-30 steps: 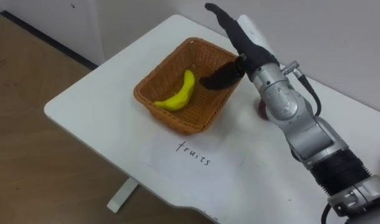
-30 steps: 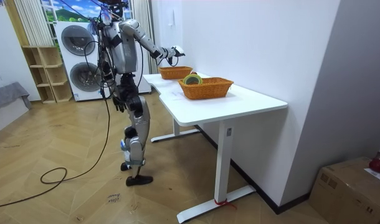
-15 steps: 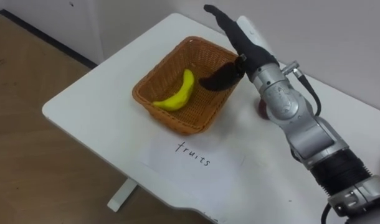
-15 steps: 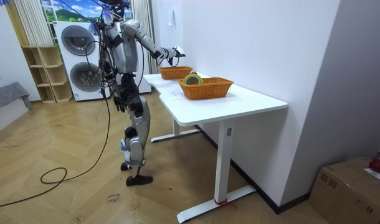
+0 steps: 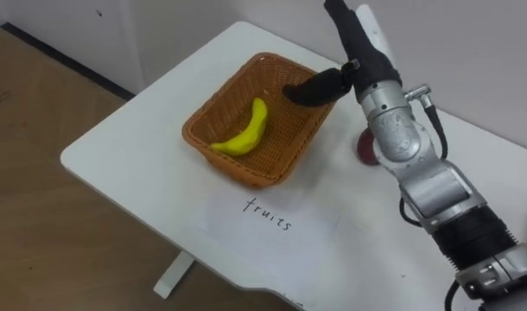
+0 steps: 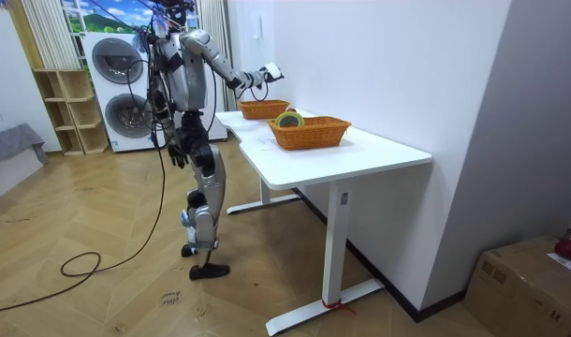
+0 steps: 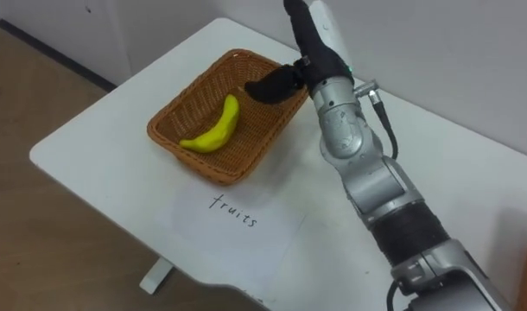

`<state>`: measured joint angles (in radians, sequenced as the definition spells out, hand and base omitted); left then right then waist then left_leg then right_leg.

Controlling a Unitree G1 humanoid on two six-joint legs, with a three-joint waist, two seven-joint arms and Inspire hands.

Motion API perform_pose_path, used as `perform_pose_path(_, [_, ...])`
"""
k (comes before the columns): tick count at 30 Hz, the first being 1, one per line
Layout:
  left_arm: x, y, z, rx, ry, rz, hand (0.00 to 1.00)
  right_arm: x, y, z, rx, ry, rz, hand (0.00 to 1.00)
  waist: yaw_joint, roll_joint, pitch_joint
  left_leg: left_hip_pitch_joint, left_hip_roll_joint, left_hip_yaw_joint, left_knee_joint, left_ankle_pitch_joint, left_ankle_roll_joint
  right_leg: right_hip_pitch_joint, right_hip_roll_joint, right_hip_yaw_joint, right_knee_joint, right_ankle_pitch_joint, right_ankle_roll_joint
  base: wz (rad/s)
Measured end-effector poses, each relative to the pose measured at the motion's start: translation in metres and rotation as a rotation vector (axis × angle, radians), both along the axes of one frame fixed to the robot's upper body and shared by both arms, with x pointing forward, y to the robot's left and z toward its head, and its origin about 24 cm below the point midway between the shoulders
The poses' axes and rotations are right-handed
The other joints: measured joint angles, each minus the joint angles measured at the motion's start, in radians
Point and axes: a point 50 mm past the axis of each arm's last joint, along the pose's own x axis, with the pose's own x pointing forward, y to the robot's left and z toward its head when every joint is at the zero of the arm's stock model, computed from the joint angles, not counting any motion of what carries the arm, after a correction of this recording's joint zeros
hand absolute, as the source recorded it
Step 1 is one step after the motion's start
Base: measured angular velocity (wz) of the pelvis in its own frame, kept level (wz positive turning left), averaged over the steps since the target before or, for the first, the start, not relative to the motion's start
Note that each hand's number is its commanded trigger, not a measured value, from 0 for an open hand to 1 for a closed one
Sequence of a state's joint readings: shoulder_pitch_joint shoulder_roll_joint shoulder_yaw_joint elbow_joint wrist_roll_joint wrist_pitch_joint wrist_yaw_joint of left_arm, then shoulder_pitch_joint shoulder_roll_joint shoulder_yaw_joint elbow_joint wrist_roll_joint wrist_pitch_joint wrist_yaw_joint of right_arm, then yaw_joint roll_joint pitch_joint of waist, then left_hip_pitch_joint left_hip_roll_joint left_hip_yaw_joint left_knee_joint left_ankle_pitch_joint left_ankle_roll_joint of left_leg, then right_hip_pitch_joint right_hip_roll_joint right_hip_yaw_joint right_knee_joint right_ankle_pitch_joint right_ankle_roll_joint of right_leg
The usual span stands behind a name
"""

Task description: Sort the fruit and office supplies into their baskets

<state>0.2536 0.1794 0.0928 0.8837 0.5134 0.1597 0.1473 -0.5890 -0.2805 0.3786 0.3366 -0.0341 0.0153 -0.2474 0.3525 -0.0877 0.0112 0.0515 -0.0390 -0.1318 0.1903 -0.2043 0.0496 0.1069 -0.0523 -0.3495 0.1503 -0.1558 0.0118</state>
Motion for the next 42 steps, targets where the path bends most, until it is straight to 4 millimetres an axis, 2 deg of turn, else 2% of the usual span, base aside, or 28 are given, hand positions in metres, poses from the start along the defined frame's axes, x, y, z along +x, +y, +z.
perform_pose_path(3, [-0.004, -0.004, -0.002, -0.012, 0.007, 0.008, 0.0, 0.0, -0.004, -0.002, 0.075, 0.025, -0.01, 0.0, -0.001, 0.008, 0.0032, 0.013, 0.001, 0.01, -0.003, 0.0, 0.0, 0.01, 0.0, 0.007, -0.001, 0.0, 0.0, -0.06])
perform_pose_path(9, [-0.005, -0.006, -0.002, -0.018, 0.006, 0.007, 0.0, -0.003, -0.01, -0.012, 0.147, 0.066, -0.04, 0.0, -0.019, 0.008, 0.0023, 0.016, 0.004, 0.016, -0.004, 0.0, 0.0, 0.013, 0.002, 0.008, -0.001, 0.0, 0.0, 0.0])
perform_pose_path(13, [-0.006, -0.011, -0.004, -0.033, 0.01, 0.011, 0.0, -0.002, -0.024, -0.01, 0.213, 0.059, -0.102, 0.0, -0.023, 0.01, 0.0021, 0.018, 0.003, 0.017, -0.001, 0.0, 0.0, 0.014, 0.0, -0.002, -0.001, 0.0, 0.0, 0.0])
perform_pose_path(18, [-0.011, -0.014, -0.006, -0.041, 0.025, 0.017, 0.0, -0.002, -0.031, -0.009, 0.263, 0.062, -0.133, 0.0, -0.028, 0.014, 0.0012, 0.03, 0.004, 0.019, -0.001, 0.0, 0.0, 0.021, 0.0, 0.0, -0.001, 0.0, 0.0, -0.02])
perform_pose_path(21, [-0.019, -0.014, -0.008, -0.044, 0.054, 0.026, 0.0, -0.004, -0.035, -0.019, 0.267, 0.088, -0.147, 0.0, -0.042, 0.02, -0.0017, 0.033, 0.004, 0.02, 0.0, 0.0, 0.0, 0.029, -0.001, 0.002, -0.001, 0.0, 0.0, 0.01])
perform_pose_path(23, [-0.023, -0.015, -0.008, -0.045, 0.062, 0.03, 0.0, -0.008, -0.037, -0.029, 0.264, 0.121, -0.164, 0.0, -0.049, 0.025, -0.0067, 0.033, 0.004, 0.018, 0.0, 0.0, 0.0, 0.029, -0.006, 0.005, 0.0, 0.0, 0.0, 0.0])
perform_pose_path(27, [-0.032, -0.02, -0.01, -0.06, 0.083, 0.042, 0.0, -0.018, -0.048, -0.051, 0.266, 0.183, -0.211, 0.0, -0.061, 0.028, -0.0081, 0.029, 0.004, 0.022, -0.004, 0.0, 0.0, 0.025, -0.002, 0.008, 0.001, 0.0, 0.0, -0.02])
perform_pose_path(31, [-0.04, -0.025, -0.012, -0.074, 0.098, 0.056, 0.0, -0.02, -0.055, -0.052, 0.285, 0.18, -0.25, 0.0, -0.077, 0.039, -0.0114, 0.028, 0.006, 0.043, -0.008, 0.0, 0.0, 0.014, 0.001, 0.021, 0.003, 0.0, 0.0, -0.13])
perform_pose_path(35, [-0.041, -0.027, -0.012, -0.081, 0.102, 0.052, 0.0, -0.02, -0.057, -0.052, 0.327, 0.183, -0.267, 0.0, -0.099, 0.038, -0.0121, 0.026, 0.008, 0.05, -0.009, 0.0, 0.0, 0.011, 0.002, 0.022, 0.003, 0.0, 0.0, -0.02])
perform_pose_path(42, [-0.024, -0.033, -0.013, -0.11, 0.062, 0.026, 0.0, -0.02, -0.062, -0.066, 0.32, 0.238, -0.284, 0.0, -0.113, 0.042, -0.009, -0.004, 0.007, 0.067, 0.002, 0.001, 0.001, -0.022, 0.0, 0.037, 0.004, 0.002, -0.002, -0.06])
